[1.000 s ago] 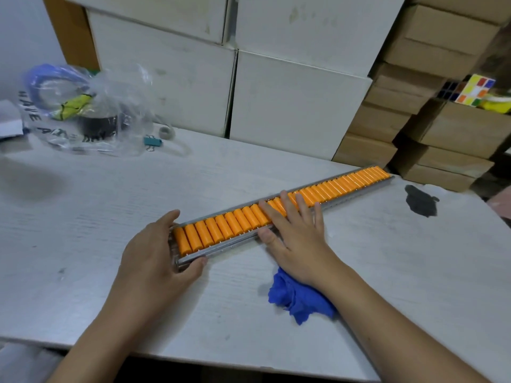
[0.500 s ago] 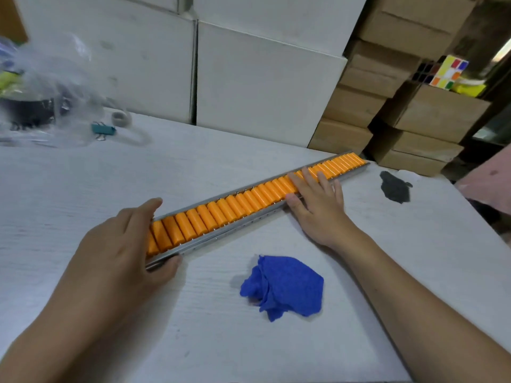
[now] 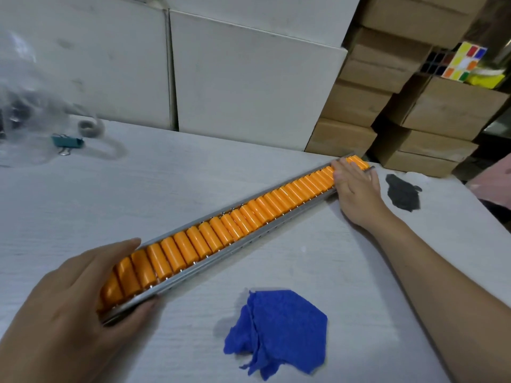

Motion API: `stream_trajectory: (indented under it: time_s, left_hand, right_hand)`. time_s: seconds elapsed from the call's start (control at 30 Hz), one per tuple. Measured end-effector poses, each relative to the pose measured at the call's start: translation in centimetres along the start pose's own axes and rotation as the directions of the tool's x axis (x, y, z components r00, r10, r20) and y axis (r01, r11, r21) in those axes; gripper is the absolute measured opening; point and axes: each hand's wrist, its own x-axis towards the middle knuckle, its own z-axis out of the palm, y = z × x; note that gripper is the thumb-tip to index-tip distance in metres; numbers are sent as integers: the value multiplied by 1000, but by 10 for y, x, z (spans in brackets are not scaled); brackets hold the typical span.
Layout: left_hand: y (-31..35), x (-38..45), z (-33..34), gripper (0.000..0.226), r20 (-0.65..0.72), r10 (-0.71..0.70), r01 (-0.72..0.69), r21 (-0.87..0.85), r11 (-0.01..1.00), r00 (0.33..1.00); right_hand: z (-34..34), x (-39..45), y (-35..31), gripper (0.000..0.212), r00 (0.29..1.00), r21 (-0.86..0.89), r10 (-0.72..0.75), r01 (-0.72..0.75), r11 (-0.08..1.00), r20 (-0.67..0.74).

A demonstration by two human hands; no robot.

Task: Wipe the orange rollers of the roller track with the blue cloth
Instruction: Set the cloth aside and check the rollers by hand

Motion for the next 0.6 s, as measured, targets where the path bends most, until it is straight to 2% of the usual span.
stream_trajectory:
  time_s: [0.27,0.37,0.43,0.53,0.6]
  left_hand:
    - [9,-1,-7,79,26,-21,20,22,1000,999]
    - [11,-2,-7,78,22,-29,29,27,999,999]
    - [11,-1,-7,77,23,-23,22,33,999,999]
    - [10,-1,-8,78,37,-22,21,41,999,999]
    - [9,-1,-8,78,40,-23,21,43,999,999]
  right_hand:
    - [-2,22,18,54,985,-4,166,-167,986,-50]
    - [-4,31,24,57,963,71,254,-249,966,-84]
    - [-7,35,22,51,940,127,320,-306,944,-117]
    - [-19,18,-8,45,949,170,260,-230,958,-180]
    - [-33,-23,-45,40,985,242,127,-96,965,-117]
